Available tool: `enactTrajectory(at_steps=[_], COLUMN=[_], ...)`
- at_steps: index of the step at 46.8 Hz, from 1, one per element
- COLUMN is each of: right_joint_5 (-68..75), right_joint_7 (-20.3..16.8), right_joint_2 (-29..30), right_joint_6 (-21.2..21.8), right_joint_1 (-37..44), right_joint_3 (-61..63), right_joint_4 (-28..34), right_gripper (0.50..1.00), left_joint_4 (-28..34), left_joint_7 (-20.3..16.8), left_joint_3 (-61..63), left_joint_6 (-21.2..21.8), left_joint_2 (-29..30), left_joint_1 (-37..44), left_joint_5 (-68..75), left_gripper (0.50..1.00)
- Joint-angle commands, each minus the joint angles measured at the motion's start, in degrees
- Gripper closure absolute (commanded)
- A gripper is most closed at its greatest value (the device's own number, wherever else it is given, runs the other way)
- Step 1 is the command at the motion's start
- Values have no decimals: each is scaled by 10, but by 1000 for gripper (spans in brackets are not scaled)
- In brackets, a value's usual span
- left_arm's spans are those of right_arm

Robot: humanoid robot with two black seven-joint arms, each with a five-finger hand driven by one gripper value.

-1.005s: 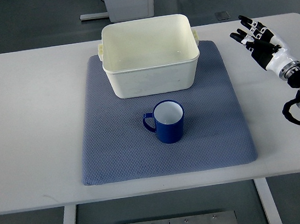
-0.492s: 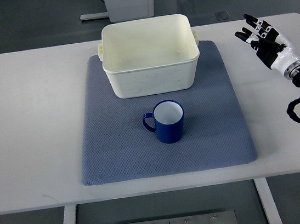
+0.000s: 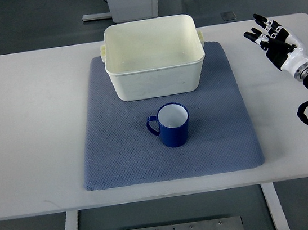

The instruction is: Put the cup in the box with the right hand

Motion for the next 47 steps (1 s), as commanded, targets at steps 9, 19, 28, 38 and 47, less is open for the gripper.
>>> enactTrajectory(at_steps=[9, 19, 28, 38, 47], right_joint_5=[0, 1, 1, 1, 1], right_joint_7=[0, 15, 18, 18, 17], right_joint_2=[-6, -15, -16, -28, -34], right_joint_6=[1, 3, 10, 25, 79], right_joint_1=[1, 2, 1, -5, -6], right_joint_3=[0, -1, -1, -1, -1], right_joint_4=[1, 4, 43, 131, 172], right_gripper=[500, 500, 500, 500, 500], left_joint_4=[0, 0, 0, 0, 0], left_joint_7=[0, 0, 0, 0, 0], left_joint_3=[0, 0, 0, 0, 0], left_joint_6=[0, 0, 0, 0, 0], left_joint_2=[0, 0, 0, 0, 0], left_joint_1=[0, 0, 0, 0, 0], left_joint_5=[0, 0, 0, 0, 0], left_gripper=[500, 500, 500, 500, 500])
